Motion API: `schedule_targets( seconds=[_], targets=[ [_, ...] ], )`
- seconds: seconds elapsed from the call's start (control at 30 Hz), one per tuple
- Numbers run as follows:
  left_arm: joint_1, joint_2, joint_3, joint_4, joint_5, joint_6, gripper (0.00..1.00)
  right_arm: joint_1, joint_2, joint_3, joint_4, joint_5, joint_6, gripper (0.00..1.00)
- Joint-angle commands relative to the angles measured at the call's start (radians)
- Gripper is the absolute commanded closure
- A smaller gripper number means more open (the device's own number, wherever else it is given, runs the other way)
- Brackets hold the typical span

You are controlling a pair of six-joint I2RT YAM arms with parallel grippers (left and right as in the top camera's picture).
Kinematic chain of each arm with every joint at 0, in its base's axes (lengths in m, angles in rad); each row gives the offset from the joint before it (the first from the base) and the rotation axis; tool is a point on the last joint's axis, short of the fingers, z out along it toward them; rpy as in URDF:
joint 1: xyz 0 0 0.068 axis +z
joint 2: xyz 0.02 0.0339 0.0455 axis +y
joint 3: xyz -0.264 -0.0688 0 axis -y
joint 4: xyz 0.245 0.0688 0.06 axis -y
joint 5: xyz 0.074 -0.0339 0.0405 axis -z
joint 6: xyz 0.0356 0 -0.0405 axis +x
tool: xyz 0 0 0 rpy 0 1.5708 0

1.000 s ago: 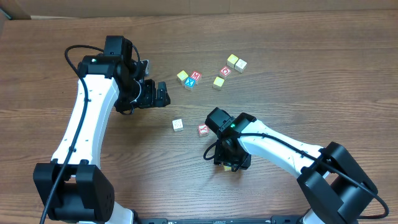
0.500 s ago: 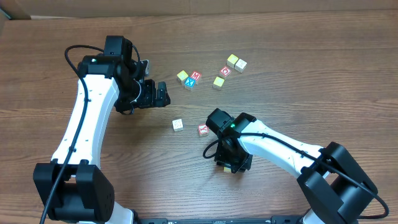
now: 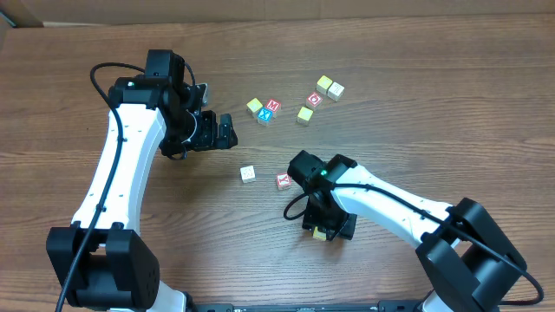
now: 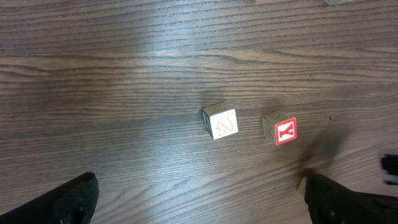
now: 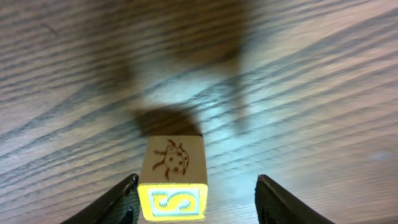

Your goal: Flip 3 blocks

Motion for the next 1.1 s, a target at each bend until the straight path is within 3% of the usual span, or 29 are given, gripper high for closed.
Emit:
schedule_targets(
  seconds=[0.0, 0.1, 0.17, 0.3, 0.4, 0.63, 0.8, 0.9, 1.07],
  targets=[
    [0.004, -0.001, 0.019, 0.005, 0.002, -0.014, 0.0, -0.023, -0.067, 0.108, -0.06, 0.142, -0.001, 0.36],
    [0.004, -0.001, 0.019, 0.002, 0.002, -0.014, 0.0, -0.048, -0.111, 0.206, -0.15, 0.227, -0.002, 0.09],
    [0.004, -0.001, 0.019, 0.003, -0.003, -0.014, 0.0, -0.066, -0.144, 0.284, -0.208, 0.267, -0.017, 0.01],
    [0.001, -0.001, 0.019, -0.015, 0.006, -0.014, 0.0, -0.089, -0.213, 0.435, -0.292, 0.31, -0.065, 0.0],
    [-0.024, 0.004, 0.007, -0.016, 0.006, -0.006, 0.1, -0.106, -0.272, 0.559, -0.33, 0.268, -0.203, 0.0],
    [-0.174, 0.03, -0.04, 0.055, 0.036, -0.017, 0.11, -0.126, -0.376, 0.749, -0.47, 0.198, -0.303, 0.0],
    [-0.294, 0.077, -0.065, 0.146, 0.032, -0.163, 0.22, -0.126, -0.437, 0.761, -0.536, 0.141, -0.32, 0.0],
    [-0.363, 0.159, -0.065, 0.182, 0.031, -0.306, 0.18, -0.126, -0.455, 0.761, -0.589, 0.121, -0.32, 0.0],
    [-0.421, 0.28, -0.065, 0.207, 0.031, -0.423, 0.2, -0.124, -0.46, 0.761, -0.612, 0.098, -0.324, 0.0]
  ],
)
